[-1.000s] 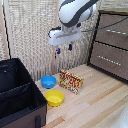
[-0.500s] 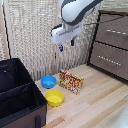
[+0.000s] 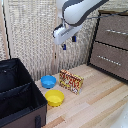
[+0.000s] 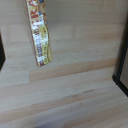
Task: Locate and clasp the grip of the topmost drawer. Steadily and circumspectly yank the drawer open. Discover and seize the nutrition bar using your clamp. Deposit the nutrition bar in the accessible drawer. Unclench the nutrition bar.
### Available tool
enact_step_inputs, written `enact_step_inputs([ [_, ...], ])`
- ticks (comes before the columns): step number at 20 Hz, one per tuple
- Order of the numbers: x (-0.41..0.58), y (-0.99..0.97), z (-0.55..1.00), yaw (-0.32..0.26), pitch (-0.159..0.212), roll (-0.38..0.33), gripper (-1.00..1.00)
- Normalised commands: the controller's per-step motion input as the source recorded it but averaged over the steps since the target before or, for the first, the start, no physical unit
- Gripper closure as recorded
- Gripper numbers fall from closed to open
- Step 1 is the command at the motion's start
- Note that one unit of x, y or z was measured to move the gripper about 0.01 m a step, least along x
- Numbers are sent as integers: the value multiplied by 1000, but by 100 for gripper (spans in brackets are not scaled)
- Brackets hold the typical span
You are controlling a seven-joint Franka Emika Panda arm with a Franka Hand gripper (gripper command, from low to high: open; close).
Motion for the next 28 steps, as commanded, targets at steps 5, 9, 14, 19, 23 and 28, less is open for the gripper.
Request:
enact_step_inputs([
  [5,68,0,65,132,0,-370,-100],
  [9,189,23,67,99,2,-375,-100],
  [14,299,118,114,39,13,-375,-100],
  [19,57,297,168,-30,-17,-374,-100],
  [23,0,259,231,-82,-37,-355,-100],
  [28,0,90,247,-101,-69,-334,-100],
])
